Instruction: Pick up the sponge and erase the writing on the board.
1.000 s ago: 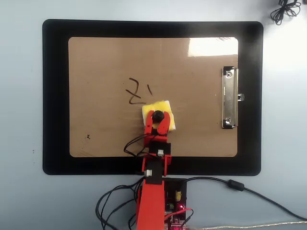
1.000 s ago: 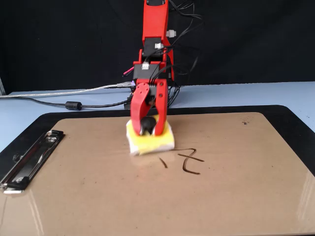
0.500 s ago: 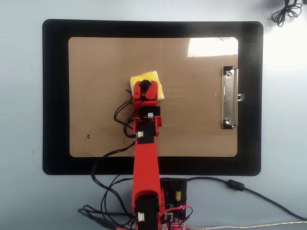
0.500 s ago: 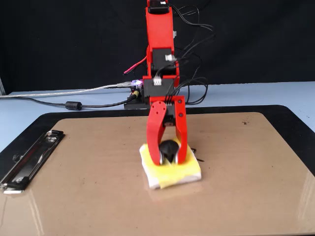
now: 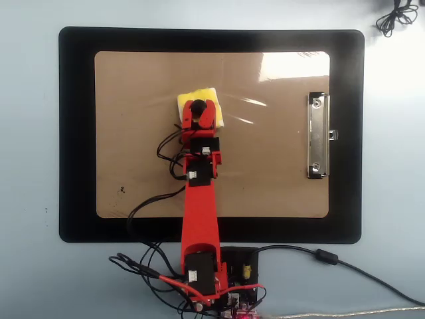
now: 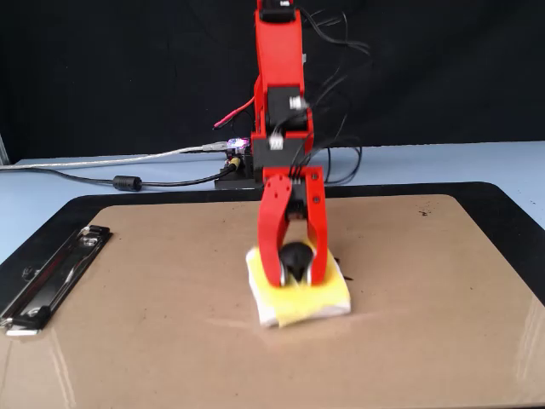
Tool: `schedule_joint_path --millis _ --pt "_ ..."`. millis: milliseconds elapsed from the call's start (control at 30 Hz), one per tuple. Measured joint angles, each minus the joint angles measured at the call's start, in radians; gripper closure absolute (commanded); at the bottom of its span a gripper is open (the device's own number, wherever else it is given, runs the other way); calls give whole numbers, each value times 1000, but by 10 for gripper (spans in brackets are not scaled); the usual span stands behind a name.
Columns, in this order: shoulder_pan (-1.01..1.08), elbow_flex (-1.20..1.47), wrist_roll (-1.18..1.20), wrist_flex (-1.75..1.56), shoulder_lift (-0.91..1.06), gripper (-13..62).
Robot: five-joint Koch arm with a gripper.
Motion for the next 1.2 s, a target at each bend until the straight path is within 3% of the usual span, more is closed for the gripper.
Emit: schedule_joint_path --millis 100,300,400,567,667,833,933,1067,1200 --pt "0 60 0 63 87 574" --pt "0 353 3 394 517 574" --pt "6 351 3 334 453 574" --pt "28 146 0 28 121 574" --pt "28 127 0 37 132 574" --pt "-44 416 3 308 543 574" --pt "-52 454 3 442 684 574" --pt "-63 397 3 403 534 574" --pt "-67 143 2 176 186 574"
